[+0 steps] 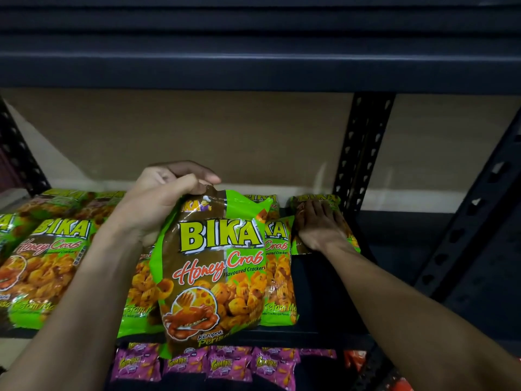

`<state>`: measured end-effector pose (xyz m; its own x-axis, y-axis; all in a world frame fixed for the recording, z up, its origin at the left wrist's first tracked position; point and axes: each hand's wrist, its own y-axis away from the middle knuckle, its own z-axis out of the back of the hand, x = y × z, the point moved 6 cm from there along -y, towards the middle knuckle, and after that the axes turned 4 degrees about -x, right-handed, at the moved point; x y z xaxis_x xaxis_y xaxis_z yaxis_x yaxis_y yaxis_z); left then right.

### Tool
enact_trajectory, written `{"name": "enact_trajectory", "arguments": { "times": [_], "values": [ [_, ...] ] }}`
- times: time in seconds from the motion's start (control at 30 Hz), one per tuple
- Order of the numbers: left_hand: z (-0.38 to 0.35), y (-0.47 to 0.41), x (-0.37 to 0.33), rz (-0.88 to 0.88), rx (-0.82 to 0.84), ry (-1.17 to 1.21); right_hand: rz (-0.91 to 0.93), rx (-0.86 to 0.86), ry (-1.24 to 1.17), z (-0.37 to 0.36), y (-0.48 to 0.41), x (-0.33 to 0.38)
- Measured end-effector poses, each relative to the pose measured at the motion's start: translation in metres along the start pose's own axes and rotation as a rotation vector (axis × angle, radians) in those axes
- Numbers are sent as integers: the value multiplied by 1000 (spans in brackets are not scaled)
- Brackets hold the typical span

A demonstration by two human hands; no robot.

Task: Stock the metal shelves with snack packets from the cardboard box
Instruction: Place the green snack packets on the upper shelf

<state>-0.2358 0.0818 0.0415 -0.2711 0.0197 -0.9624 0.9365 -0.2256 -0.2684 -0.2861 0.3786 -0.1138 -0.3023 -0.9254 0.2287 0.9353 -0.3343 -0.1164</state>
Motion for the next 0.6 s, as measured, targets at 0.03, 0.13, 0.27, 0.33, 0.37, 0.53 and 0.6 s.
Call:
{"name": "enact_trajectory", "arguments": {
  "times": [0.03,0.13,0.27,0.33,0.37,0.53,0.6],
  "values": [
    [-1,-1,0,-5,4,-11,6,-5,3,-1,-2,0],
    [-9,-1,0,18,12,12,5,4,-25,0,-3,-3],
    [-26,-2,-4,51,80,38,-53,-110,-160,23,4,-3],
    [-35,-5,-9,27,124,43,-103,-194,-354,42,12,-5],
    [-39,-8,-11,17,132,47,-119,-194,-521,49,17,-5],
    [-77,-16,-20,-28,143,101,-164,-18,-1401,94,74,-3],
    [-88,-22,-14,53,101,170,-23,169,-1460,104,99,7]
  ]
}}
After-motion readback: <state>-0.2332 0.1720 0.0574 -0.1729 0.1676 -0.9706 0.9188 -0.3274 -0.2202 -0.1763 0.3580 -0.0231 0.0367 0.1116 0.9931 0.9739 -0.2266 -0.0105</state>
